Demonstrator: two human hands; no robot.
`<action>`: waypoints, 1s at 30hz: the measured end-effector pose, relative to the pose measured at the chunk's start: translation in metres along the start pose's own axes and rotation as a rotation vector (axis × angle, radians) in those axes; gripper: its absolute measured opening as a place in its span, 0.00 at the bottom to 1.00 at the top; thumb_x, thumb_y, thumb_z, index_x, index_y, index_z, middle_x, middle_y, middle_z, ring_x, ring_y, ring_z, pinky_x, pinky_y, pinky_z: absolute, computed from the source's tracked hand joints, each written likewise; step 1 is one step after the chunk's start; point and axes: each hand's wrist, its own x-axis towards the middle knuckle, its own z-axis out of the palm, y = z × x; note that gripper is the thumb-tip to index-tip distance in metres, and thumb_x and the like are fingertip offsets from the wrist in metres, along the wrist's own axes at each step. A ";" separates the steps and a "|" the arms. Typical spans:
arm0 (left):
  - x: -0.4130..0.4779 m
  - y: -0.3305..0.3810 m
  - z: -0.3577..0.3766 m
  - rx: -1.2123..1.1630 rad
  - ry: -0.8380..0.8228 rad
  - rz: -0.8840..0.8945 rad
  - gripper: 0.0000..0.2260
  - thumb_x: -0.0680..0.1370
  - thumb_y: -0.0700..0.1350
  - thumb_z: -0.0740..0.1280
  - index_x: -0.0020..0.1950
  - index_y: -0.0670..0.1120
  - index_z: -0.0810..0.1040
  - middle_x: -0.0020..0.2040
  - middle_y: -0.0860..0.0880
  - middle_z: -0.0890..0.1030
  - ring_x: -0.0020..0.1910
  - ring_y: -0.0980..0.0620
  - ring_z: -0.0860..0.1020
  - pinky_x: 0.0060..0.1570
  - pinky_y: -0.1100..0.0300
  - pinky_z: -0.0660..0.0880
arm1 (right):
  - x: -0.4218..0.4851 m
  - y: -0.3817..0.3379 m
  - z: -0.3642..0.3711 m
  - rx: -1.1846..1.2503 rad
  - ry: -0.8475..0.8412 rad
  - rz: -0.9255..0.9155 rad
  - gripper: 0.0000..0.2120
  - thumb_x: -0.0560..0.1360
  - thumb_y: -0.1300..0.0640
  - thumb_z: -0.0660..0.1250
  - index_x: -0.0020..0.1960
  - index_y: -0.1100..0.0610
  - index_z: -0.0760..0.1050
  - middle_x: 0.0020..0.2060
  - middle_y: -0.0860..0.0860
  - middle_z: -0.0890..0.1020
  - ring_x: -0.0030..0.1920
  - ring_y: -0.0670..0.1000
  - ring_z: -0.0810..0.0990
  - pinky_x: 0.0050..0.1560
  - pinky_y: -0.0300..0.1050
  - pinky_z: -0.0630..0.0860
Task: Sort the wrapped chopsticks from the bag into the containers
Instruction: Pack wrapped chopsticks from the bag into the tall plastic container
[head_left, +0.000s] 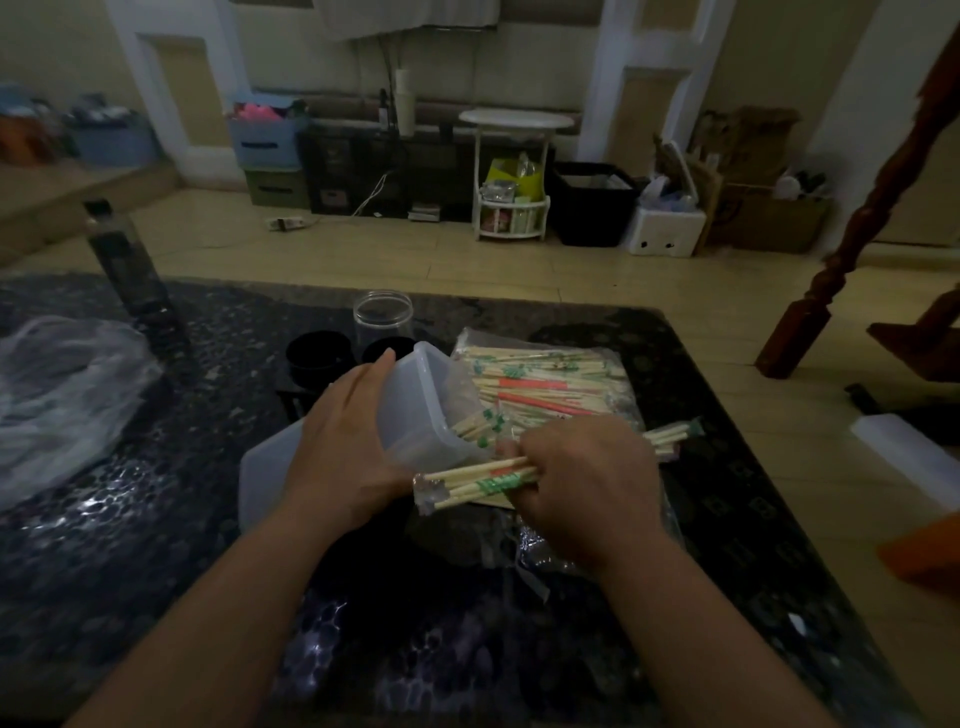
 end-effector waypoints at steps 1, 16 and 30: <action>0.001 -0.001 0.001 -0.004 -0.003 0.000 0.55 0.62 0.56 0.81 0.79 0.58 0.48 0.78 0.53 0.56 0.76 0.53 0.54 0.72 0.51 0.55 | -0.003 0.003 0.005 0.059 0.122 0.000 0.16 0.74 0.48 0.63 0.30 0.53 0.75 0.26 0.49 0.77 0.28 0.54 0.74 0.32 0.43 0.61; 0.002 -0.004 0.001 0.055 0.009 0.027 0.55 0.62 0.53 0.82 0.80 0.55 0.49 0.78 0.52 0.56 0.76 0.54 0.54 0.72 0.54 0.54 | 0.006 0.007 0.011 0.738 0.511 0.461 0.13 0.82 0.52 0.63 0.42 0.56 0.79 0.39 0.49 0.77 0.38 0.38 0.77 0.37 0.29 0.72; -0.001 0.000 0.001 0.067 0.011 0.018 0.57 0.59 0.50 0.83 0.79 0.56 0.50 0.77 0.52 0.58 0.75 0.53 0.55 0.71 0.55 0.55 | 0.011 -0.005 0.014 1.267 0.105 0.938 0.10 0.78 0.54 0.69 0.38 0.55 0.80 0.25 0.45 0.78 0.26 0.40 0.75 0.29 0.37 0.72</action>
